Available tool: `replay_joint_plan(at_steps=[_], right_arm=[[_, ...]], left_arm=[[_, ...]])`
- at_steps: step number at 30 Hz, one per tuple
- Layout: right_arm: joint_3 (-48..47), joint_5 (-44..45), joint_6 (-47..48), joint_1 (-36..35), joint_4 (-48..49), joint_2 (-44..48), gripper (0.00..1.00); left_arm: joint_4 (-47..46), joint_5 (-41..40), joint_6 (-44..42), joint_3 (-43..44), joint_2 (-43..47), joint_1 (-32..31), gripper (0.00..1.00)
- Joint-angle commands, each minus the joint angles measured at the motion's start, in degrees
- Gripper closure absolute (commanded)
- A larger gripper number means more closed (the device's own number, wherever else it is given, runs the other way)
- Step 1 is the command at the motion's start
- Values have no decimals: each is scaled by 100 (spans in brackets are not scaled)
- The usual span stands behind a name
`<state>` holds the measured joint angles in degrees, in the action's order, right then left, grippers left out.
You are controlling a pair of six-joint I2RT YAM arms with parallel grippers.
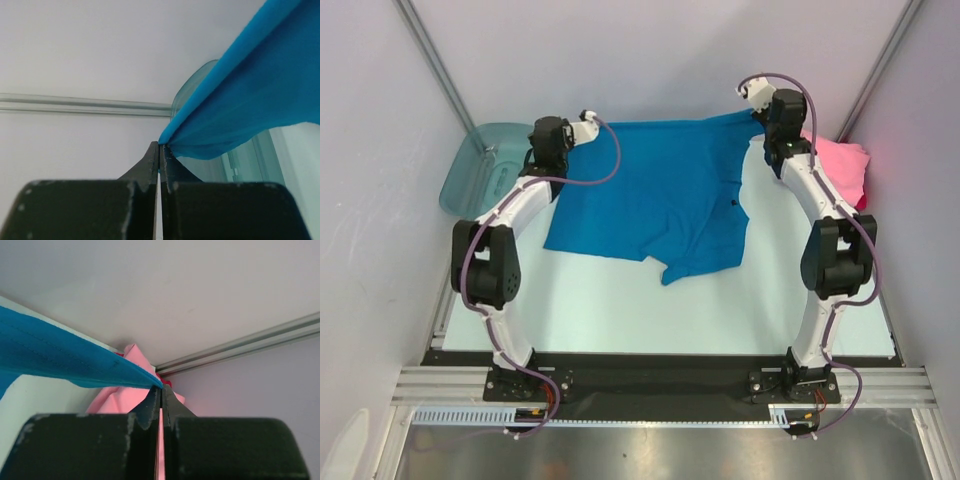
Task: Fold and stack the t-shirts
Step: Move the tshirt to the center of the board
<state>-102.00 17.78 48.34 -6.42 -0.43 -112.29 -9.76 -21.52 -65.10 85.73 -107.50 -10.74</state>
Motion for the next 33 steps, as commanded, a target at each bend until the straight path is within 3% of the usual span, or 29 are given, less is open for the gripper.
replay_joint_plan(at_steps=[1, 17, 26, 33], right_arm=[[83, 393, 106, 114, 394, -39, 100], [294, 788, 413, -158, 1131, -468, 100], [-979, 938, 493, -413, 1010, -1892, 100], [-1999, 999, 571, -431, 895, -2912, 100]], left_arm=[[-351, -695, -318, 312, -69, 2, 100], [-1300, -1381, -1005, 277, -867, -103, 99], [-1213, -1320, -1163, 1252, -2028, -279, 100], [-1151, -1293, -1312, 2577, -3091, -270, 100]])
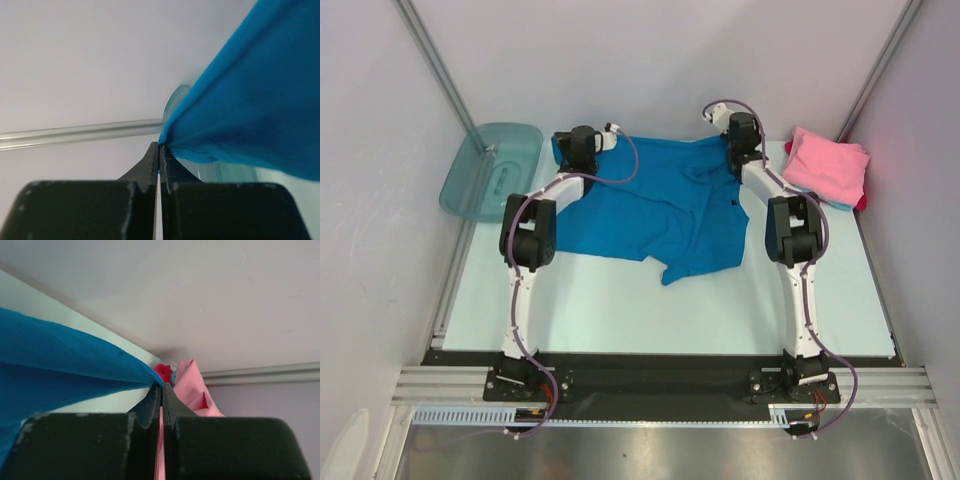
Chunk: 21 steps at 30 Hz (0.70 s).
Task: Fold and stack the t-shirts
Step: Move the tshirt to the center of the board
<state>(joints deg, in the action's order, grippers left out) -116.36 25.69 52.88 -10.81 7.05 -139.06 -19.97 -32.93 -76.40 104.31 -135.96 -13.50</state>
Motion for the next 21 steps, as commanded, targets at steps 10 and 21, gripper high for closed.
replay_joint_plan(at_steps=[10, 21], right_arm=[[-1091, 419, 573, 44, 665, -1017, 100], [-1012, 1104, 1576, 35, 2468, -1466, 25]], left_arm=[[-287, -170, -708, 1794, -1257, -4, 100], [-1273, -433, -1413, 2066, -1820, 22, 9]])
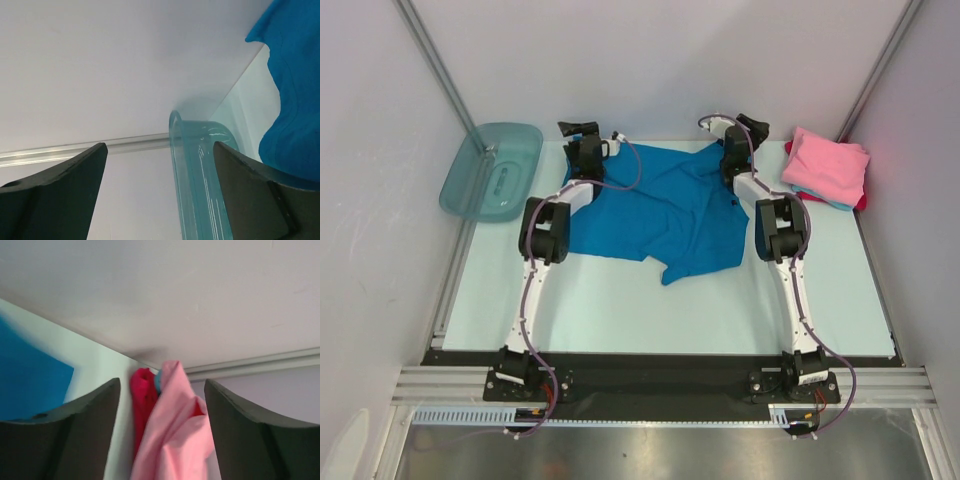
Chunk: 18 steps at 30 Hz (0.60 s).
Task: Fold and stack the t-shirts
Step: Move the tshirt to the center of the board
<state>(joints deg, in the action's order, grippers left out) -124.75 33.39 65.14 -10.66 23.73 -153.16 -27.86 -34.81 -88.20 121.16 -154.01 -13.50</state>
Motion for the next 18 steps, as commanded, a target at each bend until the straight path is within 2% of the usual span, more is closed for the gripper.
replay_joint_plan(at_steps=[1, 2, 3, 5, 9, 10, 11, 12, 13, 15, 16, 17, 18], right_arm=[[-155, 370, 341, 20, 765, 14, 17], [-138, 440, 315, 20, 739, 75, 9], [-111, 467, 184, 20, 660, 146, 7], [11, 581, 78, 20, 440, 434, 1], [327, 695, -317, 20, -104, 1129, 0], [407, 609, -605, 11, -679, 1296, 0], [538, 521, -782, 2, -1129, 1515, 1], [609, 398, -958, -24, -1603, 1874, 1], [714, -56, -1299, -33, -2765, 2095, 1], [1195, -568, -1460, -86, -3722, 2770, 3], [1355, -892, -1504, -103, -4648, 2992, 3], [1548, -1617, -1409, -121, -5058, 3211, 5], [1994, -1851, -1365, -165, -5671, 3631, 5]], left_arm=[[-484, -298, -206, 356, 46, 23, 6], [-484, -333, -162, 303, 117, 31, 5], [-510, -351, -119, 120, 213, 49, 2], [-572, -386, 110, -135, 617, 66, 2], [-537, -343, 977, -1170, 1731, 110, 1], [-223, -247, 1189, -1409, 2013, 110, 1], [-46, 15, 1383, -1698, 2694, 110, 3], [51, 192, 1698, -2328, 3023, 102, 3], [461, 420, 1823, -2630, 3348, 102, 3], [929, 1068, 2112, -3541, 4339, 75, 6], [1436, 1307, 2201, -3808, 4693, 75, 6], [1754, 1606, 2246, -4063, 5001, 58, 8], [2140, 2009, 2316, -4562, 5596, 58, 10]])
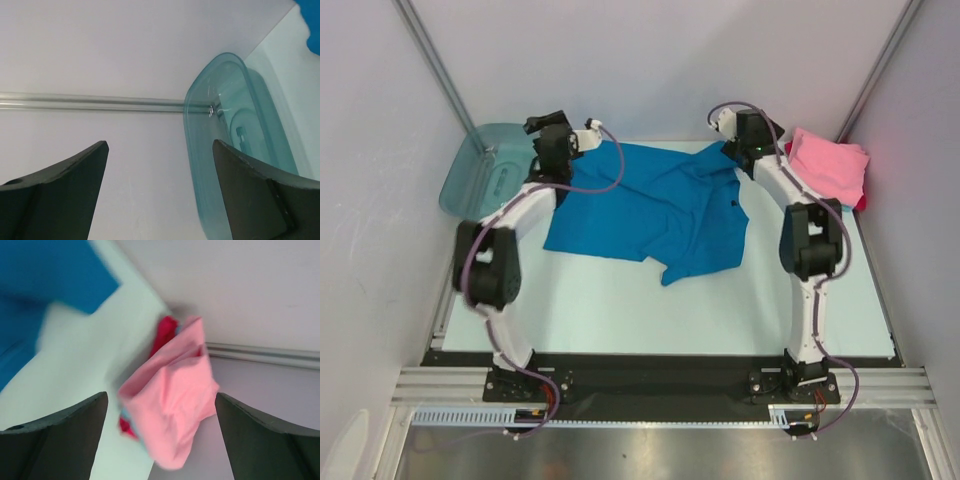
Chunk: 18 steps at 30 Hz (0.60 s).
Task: Fold and stack the t-shirts
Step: Move the tshirt to the center of the board
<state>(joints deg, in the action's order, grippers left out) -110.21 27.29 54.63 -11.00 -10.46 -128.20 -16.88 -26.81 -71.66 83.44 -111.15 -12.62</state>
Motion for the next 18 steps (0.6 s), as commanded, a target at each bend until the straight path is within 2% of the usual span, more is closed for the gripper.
replay_joint_plan(at_steps=[1, 4, 7, 12, 18], right_arm=[[701, -1792, -217, -147, -2685, 1296, 6], [1420, -2305, 21, -323, -3819, 1840, 10], [2053, -2517, -93, -577, -4174, 2350, 12], [2952, -2045, 266, -1078, -3623, 2853, 12], [3164, -1797, 250, -1255, -3288, 2801, 14]], left_arm=[[1343, 1483, 662, -1012, 1585, -38, 9], [2302, 2316, 522, -1592, 2448, -30, 9], [2768, 2863, 267, -1997, 2922, -65, 9], [2848, 3190, -181, -2691, 3003, -118, 11], [2735, 3226, -165, -3070, 2652, -478, 16]])
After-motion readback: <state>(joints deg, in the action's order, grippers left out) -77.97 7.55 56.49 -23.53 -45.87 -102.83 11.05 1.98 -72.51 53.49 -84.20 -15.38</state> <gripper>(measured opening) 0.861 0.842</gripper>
